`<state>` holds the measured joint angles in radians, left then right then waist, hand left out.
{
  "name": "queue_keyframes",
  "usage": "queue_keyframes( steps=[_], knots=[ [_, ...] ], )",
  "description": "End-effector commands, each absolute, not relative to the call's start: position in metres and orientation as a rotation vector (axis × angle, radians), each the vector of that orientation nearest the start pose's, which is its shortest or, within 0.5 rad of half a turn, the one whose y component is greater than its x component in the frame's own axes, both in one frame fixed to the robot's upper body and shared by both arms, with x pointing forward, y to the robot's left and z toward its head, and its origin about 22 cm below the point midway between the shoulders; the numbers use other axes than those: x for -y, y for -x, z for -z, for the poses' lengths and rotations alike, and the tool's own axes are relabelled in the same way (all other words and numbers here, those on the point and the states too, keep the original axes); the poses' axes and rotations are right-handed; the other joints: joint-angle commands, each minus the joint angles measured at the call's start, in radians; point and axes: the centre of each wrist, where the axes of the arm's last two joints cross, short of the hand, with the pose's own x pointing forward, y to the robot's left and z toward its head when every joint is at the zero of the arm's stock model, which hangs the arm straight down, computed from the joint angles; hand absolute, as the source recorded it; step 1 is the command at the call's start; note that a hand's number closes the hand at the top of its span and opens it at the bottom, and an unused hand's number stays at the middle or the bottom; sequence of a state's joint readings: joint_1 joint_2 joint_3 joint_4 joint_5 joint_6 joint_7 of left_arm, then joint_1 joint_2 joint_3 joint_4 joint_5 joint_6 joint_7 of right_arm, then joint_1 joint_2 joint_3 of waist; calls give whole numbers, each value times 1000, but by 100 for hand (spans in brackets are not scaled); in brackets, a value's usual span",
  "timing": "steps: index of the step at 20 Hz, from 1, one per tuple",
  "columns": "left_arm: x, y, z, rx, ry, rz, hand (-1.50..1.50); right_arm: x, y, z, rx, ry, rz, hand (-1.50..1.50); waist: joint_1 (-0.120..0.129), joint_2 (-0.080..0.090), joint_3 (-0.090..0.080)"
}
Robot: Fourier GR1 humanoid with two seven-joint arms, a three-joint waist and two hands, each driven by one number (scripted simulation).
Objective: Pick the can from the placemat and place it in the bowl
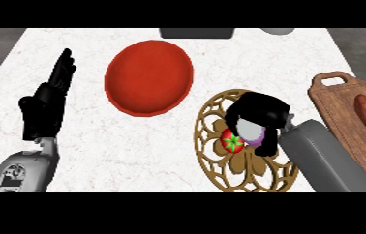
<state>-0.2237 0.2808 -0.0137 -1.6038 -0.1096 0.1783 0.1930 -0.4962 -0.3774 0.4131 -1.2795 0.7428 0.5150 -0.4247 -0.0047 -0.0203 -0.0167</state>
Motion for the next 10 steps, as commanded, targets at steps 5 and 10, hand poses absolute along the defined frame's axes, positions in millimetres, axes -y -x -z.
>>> queue_keyframes(
  steps=[5, 10],
  knots=[
    [-258, -291, -76, 1633, -361, 207, 0, 51, -286, -49, 1505, 57, -1717, 150, 64, 6, 7],
    [-249, -293, -78, 1641, -329, 218, 0, 46, -266, -56, 1590, 120, -1452, 150, 77, 6, 18]
  ],
)
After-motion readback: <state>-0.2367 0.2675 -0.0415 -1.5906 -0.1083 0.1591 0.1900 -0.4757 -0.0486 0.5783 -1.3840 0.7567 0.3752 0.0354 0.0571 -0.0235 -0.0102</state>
